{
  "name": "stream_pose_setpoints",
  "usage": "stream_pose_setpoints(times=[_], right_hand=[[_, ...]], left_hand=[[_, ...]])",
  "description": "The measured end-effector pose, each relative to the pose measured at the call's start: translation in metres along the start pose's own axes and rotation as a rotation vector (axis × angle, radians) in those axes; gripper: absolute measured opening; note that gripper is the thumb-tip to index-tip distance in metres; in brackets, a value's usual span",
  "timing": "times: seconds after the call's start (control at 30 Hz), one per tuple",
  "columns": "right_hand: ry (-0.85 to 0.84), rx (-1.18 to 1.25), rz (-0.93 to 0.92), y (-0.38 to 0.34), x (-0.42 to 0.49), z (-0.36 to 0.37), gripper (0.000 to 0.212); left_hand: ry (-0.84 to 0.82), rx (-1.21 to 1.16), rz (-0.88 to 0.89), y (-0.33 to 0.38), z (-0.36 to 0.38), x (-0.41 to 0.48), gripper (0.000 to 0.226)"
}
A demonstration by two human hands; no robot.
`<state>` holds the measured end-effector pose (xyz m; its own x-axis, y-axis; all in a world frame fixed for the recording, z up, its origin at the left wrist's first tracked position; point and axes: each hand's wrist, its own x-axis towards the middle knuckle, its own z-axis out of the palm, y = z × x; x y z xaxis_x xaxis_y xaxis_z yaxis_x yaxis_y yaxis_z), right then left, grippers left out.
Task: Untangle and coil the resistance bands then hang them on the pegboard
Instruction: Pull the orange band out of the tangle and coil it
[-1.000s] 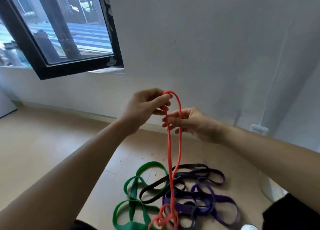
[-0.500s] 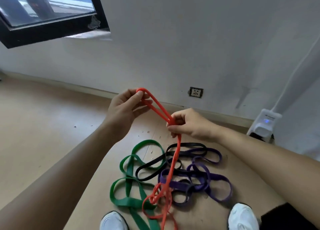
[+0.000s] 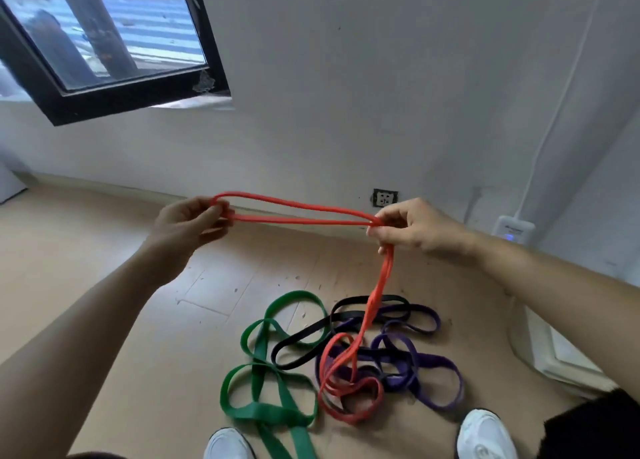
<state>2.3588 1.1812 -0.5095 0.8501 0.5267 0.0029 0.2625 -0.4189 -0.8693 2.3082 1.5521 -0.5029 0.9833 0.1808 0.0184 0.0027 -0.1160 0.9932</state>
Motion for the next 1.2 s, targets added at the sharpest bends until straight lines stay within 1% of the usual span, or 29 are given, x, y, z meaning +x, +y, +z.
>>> stream_pose_setpoints(times=[0.1,0.17,0.27,0.37,0.43,0.5,0.53,0.57,0.6,0.67,0.7,0.77,0.83,0.9,1.07,1.13,1.2], right_hand=[[0.069,0.093,-0.065,-0.015,-0.008,-0.010,0.017],[0.070,0.123,-0.082,-0.023,-0.009,-0.012,0.018],[0.076,0.109,-0.101,-0.032,-0.005,-0.008,0.017],[0.069,0.059,-0.129,-0.043,0.002,-0.001,0.017],[0.019,0.023,-0.138,-0.050,0.008,0.006,0.016],[-0.036,-0.045,-0.143,-0.055,0.014,0.013,0.013],[-0.060,-0.095,-0.146,-0.056,0.016,0.017,0.012],[-0.080,-0.148,-0.144,-0.055,0.019,0.020,0.012],[-0.090,-0.195,-0.136,-0.053,0.020,0.022,0.011],[-0.099,-0.259,-0.119,-0.043,0.022,0.027,0.010],[-0.112,-0.297,-0.116,-0.038,0.022,0.029,0.010],[-0.159,-0.407,-0.108,-0.029,0.022,0.031,0.009],[-0.200,-0.456,-0.094,-0.023,0.023,0.032,0.007],[-0.207,-0.422,-0.096,-0.018,0.026,0.032,0.004],[-0.223,-0.288,-0.117,-0.010,0.032,0.036,0.006],[-0.234,-0.276,-0.116,-0.009,0.034,0.037,0.002],[-0.236,-0.265,-0.113,-0.006,0.038,0.038,0.003]], left_hand=[[-0.151,0.302,-0.055,-0.007,0.000,-0.010,0.012],[-0.273,0.423,-0.105,-0.009,0.008,-0.012,0.012],[-0.399,0.610,-0.128,-0.010,0.021,-0.013,0.015],[-0.504,0.682,-0.123,-0.006,0.036,-0.014,0.023],[-0.545,0.597,-0.101,0.001,0.049,-0.015,0.034],[-0.539,0.447,-0.055,0.013,0.068,-0.019,0.048],[-0.531,0.383,-0.030,0.020,0.077,-0.021,0.052],[-0.531,0.350,-0.010,0.026,0.086,-0.022,0.051],[-0.548,0.342,0.013,0.030,0.093,-0.022,0.045],[-0.579,0.405,0.062,0.028,0.103,-0.025,0.026],[-0.578,0.434,0.079,0.024,0.105,-0.025,0.022],[-0.579,0.486,0.086,0.013,0.107,-0.024,0.023],[-0.614,0.500,0.071,0.007,0.108,-0.023,0.030],[-0.635,0.465,0.038,0.004,0.109,-0.020,0.037],[-0.570,0.547,0.136,0.000,0.118,-0.015,0.014],[-0.542,0.590,0.172,0.000,0.119,-0.015,0.017],[-0.487,0.571,0.219,0.004,0.117,-0.013,0.019]])
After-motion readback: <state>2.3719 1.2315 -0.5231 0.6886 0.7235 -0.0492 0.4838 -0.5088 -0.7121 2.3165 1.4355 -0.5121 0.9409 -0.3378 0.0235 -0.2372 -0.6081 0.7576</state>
